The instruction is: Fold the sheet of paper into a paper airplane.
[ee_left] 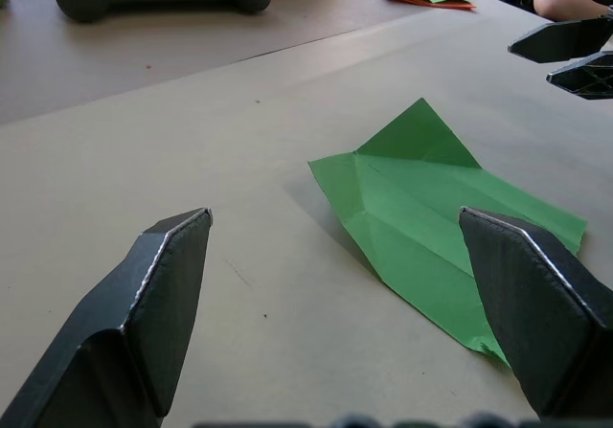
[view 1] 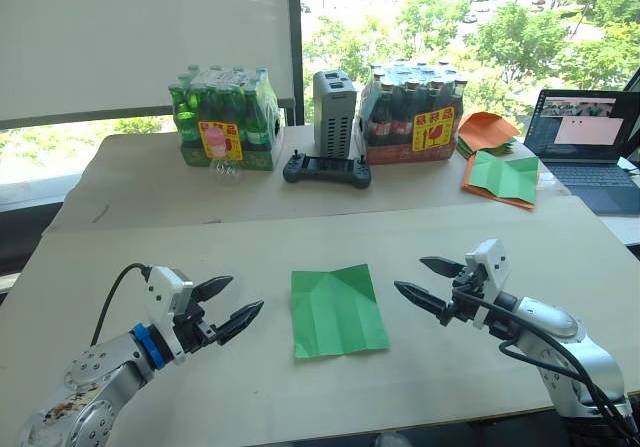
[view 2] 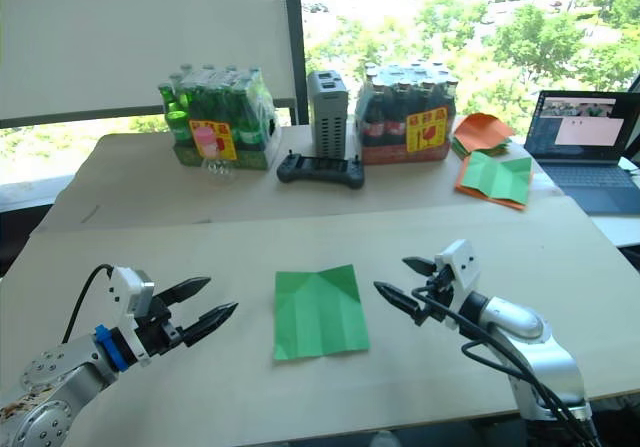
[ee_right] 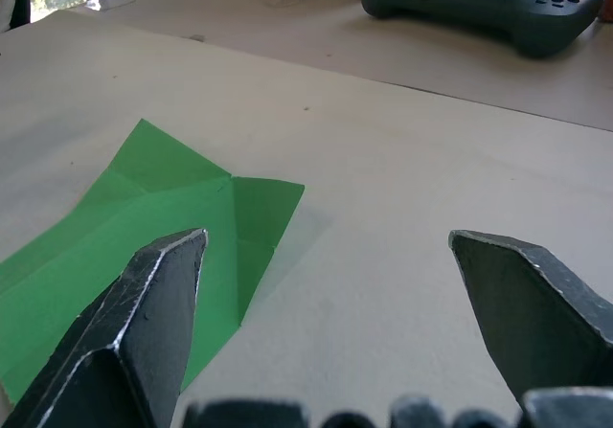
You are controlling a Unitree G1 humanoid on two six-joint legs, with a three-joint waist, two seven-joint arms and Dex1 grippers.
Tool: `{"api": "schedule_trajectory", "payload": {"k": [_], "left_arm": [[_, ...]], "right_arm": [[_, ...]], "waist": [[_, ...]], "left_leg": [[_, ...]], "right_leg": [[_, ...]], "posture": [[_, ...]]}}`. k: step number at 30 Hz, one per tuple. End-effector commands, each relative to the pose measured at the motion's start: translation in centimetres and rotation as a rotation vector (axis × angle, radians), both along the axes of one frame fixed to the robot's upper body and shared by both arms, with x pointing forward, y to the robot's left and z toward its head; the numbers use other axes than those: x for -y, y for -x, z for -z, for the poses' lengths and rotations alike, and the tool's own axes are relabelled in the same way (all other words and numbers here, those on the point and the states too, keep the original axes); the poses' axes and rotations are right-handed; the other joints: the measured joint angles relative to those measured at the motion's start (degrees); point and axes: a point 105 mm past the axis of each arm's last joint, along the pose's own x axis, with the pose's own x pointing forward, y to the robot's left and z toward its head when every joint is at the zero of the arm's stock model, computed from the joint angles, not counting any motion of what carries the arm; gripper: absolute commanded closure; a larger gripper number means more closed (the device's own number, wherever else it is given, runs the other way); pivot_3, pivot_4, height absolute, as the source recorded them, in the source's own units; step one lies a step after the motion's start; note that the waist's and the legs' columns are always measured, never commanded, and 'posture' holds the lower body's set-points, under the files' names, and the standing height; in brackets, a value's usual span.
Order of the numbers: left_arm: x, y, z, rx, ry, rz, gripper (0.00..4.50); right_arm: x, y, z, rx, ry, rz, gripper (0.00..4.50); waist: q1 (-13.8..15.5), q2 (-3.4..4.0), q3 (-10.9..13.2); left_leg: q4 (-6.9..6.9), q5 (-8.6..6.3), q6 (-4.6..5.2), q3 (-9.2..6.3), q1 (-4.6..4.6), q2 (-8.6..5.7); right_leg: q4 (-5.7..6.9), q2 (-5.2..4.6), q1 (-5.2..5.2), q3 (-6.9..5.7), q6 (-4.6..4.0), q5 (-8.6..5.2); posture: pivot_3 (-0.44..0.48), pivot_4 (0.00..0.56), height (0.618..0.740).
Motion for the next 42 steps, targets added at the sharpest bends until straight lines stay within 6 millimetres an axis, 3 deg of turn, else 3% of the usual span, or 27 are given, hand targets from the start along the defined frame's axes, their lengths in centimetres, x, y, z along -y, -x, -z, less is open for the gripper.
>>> {"api": "schedule_trajectory", "payload": {"k": [1,11,12,17,24,28,31,36,40,41,42], "left_arm": [[0.0,0.1,-0.6,0.013,-0.005,0.004,0.18],[0.2,-0.1,-0.6,-0.014,0.040,0.018,0.18],[0.2,-0.2,-0.7,-0.013,0.045,0.016,0.67],[1.5,-0.5,-0.4,-0.017,0.003,0.089,2.28],[6.9,-2.8,2.0,-0.026,-0.060,0.283,4.47],[9.9,-3.8,3.7,-0.047,-0.070,0.373,4.47],[10.8,-3.9,5.4,-0.070,-0.136,0.398,4.47],[10.7,-4.7,8.4,-0.108,-0.292,0.372,4.47],[10.3,-4.7,9.3,-0.143,-0.326,0.367,4.47],[10.2,-4.6,9.3,-0.147,-0.331,0.376,4.50],[10.2,-4.4,9.3,-0.144,-0.341,0.387,4.50]], "right_arm": [[-0.4,0.0,-1.5,0.068,-0.007,-0.018,0.00],[-0.6,0.0,-1.2,0.062,-0.010,-0.016,0.00],[-0.6,0.1,-1.2,0.062,-0.010,-0.014,0.00],[-0.6,0.2,-1.1,0.060,-0.005,-0.010,0.00],[-0.9,0.2,-0.8,0.056,0.010,-0.003,0.00],[-1.1,0.3,-0.6,0.057,0.030,-0.004,0.00],[-1.2,0.3,-0.8,0.062,0.043,0.002,0.00],[-1.5,0.5,-1.0,0.050,0.044,0.003,0.00],[-1.8,1.0,-1.0,0.016,0.041,-0.006,0.00],[-1.8,1.1,-1.0,0.013,0.050,-0.003,0.54],[-1.7,1.2,-0.9,-0.001,0.059,-0.001,0.79]], "waist": [[0.00,0.00,0.00],[0.00,0.00,0.00],[0.02,0.00,0.00],[0.00,0.00,0.00],[0.61,0.00,0.00],[0.41,0.00,0.00],[-0.08,0.00,0.00],[0.17,0.00,-0.01],[0.55,0.01,-0.02],[0.55,0.02,-0.02],[0.54,0.03,-0.03]], "left_leg": [[0.00,0.00,0.00,0.00,0.00,0.00],[0.00,0.00,0.00,0.00,0.00,0.00],[0.00,0.00,0.00,0.00,0.00,0.00],[0.00,0.00,0.00,0.00,0.00,0.00],[0.03,0.00,0.00,0.01,0.02,-0.03],[0.03,0.00,0.01,0.02,0.01,-0.03],[0.01,0.00,0.01,0.02,-0.01,-0.02],[0.06,0.00,0.01,0.01,0.03,-0.03],[0.08,0.00,0.02,-0.02,0.14,-0.03],[0.09,0.00,0.02,-0.03,0.16,-0.03],[0.08,0.00,0.02,-0.04,0.16,-0.03]], "right_leg": [[0.00,0.00,0.00,0.00,0.00,0.00],[-0.01,0.00,0.00,0.00,0.00,0.00],[0.00,0.00,0.00,0.00,0.00,0.00],[0.00,0.00,0.00,0.00,0.00,0.00],[-0.07,0.00,0.07,-0.02,-0.02,0.02],[-0.17,0.00,0.10,-0.06,-0.04,0.05],[-0.20,0.00,0.06,-0.05,-0.04,0.06],[-0.18,0.00,0.12,-0.05,-0.03,0.06],[-0.22,0.00,0.29,-0.05,-0.02,0.07],[-0.22,0.00,0.32,-0.06,-0.02,0.07],[-0.21,0.00,0.32,-0.06,-0.02,0.07]], "posture": [[0.000,0.150,0.735],[0.000,0.150,0.735],[0.000,0.150,0.735],[0.000,0.150,0.735],[0.000,0.150,0.735],[0.000,0.150,0.735],[0.000,0.150,0.735],[0.000,0.150,0.735],[0.000,0.150,0.735],[0.000,0.150,0.735],[0.000,0.150,0.735]]}}
